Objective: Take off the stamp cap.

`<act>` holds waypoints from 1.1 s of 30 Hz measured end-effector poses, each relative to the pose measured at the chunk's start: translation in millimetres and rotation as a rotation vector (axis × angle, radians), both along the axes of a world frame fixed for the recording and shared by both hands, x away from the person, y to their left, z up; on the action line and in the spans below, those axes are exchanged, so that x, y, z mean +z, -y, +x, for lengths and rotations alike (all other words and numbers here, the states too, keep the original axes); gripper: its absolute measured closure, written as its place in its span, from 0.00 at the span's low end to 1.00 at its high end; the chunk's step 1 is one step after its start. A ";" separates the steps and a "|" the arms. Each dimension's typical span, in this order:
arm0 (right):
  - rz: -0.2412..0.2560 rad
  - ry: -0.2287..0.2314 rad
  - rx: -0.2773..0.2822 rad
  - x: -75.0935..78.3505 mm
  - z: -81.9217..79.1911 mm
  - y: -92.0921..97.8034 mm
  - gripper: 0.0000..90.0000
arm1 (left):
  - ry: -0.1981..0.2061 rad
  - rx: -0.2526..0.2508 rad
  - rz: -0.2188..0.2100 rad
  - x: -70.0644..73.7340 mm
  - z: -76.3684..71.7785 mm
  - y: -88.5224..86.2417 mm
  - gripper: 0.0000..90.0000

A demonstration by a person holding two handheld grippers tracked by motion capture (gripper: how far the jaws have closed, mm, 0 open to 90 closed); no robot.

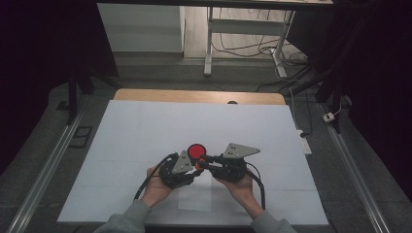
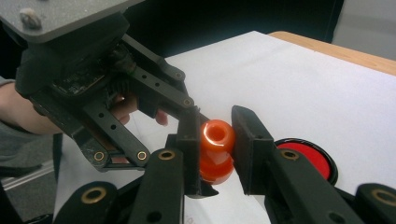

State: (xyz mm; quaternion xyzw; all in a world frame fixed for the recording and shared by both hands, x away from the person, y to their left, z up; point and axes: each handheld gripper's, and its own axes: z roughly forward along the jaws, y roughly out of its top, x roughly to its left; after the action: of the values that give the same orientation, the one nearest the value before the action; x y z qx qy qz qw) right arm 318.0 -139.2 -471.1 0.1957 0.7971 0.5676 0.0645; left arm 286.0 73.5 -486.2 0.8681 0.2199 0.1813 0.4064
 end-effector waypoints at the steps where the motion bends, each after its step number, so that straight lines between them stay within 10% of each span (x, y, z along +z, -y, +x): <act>1: 0.001 -0.001 0.000 0.0 0.0 -0.1 0.81 | 0.001 -0.001 0.004 -0.1 -0.1 0.2 0.73; 25: 0.010 -0.015 -0.005 -0.7 -0.4 0.5 0.81 | 0.014 -0.011 0.018 0.2 -0.8 -0.4 0.73; 28: 0.037 -0.001 -0.039 0.7 -1.2 3.3 0.81 | 0.029 -0.010 0.145 -6.5 -1.5 3.8 0.73; 30: 0.082 0.002 -0.074 8.9 2.4 15.4 0.81 | -0.045 -0.028 0.030 -10.6 0.3 -0.9 0.73; 33: 0.101 0.012 -0.094 14.8 4.3 28.0 0.81 | -0.018 -0.015 0.025 -4.1 0.4 -2.1 0.73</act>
State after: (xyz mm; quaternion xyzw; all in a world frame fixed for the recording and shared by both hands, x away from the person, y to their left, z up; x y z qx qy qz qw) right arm 322.3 -167.2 -456.3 0.2325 0.7571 0.6044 0.0859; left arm 286.4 75.5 -490.3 0.8764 0.2148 0.1729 0.3949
